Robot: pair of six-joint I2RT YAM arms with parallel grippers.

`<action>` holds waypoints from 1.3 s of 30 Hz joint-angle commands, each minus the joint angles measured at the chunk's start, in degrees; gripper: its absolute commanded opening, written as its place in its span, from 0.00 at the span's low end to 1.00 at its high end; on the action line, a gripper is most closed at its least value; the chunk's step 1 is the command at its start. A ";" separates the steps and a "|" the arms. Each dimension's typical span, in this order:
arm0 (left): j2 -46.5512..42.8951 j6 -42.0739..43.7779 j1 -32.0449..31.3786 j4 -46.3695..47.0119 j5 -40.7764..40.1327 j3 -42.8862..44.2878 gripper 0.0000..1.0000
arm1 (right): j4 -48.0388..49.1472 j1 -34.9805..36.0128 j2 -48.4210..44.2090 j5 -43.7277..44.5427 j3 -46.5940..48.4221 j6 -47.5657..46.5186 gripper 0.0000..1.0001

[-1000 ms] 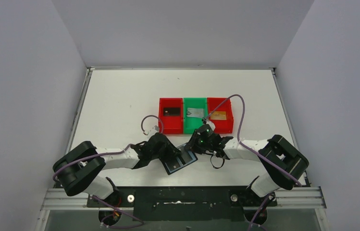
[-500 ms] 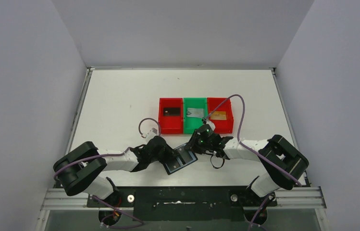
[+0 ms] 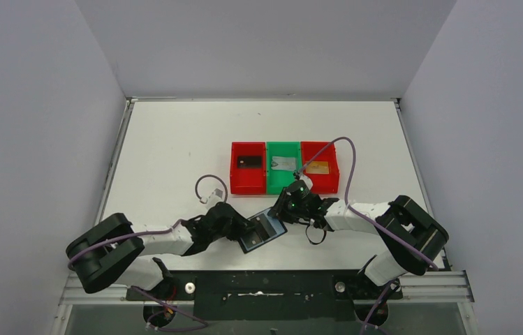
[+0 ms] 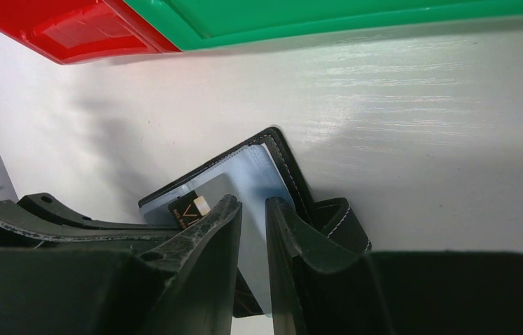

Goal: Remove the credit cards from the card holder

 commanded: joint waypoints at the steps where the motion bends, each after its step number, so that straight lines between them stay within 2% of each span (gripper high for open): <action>1: -5.33 0.56 -0.20 -4.08 -0.54 -1.89 0.00 | -6.69 0.27 2.01 2.48 -1.74 -0.87 0.23; 7: -11.14 1.07 -0.11 -9.92 -0.10 -2.02 0.00 | -6.53 0.18 2.20 2.30 -1.43 -0.97 0.24; 15: -12.67 1.60 -0.20 -10.74 1.56 -4.35 0.00 | -3.48 1.01 -0.54 1.32 -1.29 -3.85 0.25; 23: -17.66 5.35 -0.16 -14.04 -0.12 -4.56 0.00 | -1.50 6.92 -5.11 3.28 2.31 -11.49 0.32; 33: -21.56 6.26 -0.16 -13.81 -0.11 -7.21 0.00 | 1.36 9.04 0.97 -3.82 6.07 -14.49 0.32; 39: -22.23 5.74 -0.12 -10.32 -0.41 -8.31 0.00 | -2.74 8.85 6.15 -5.27 9.28 -14.16 0.28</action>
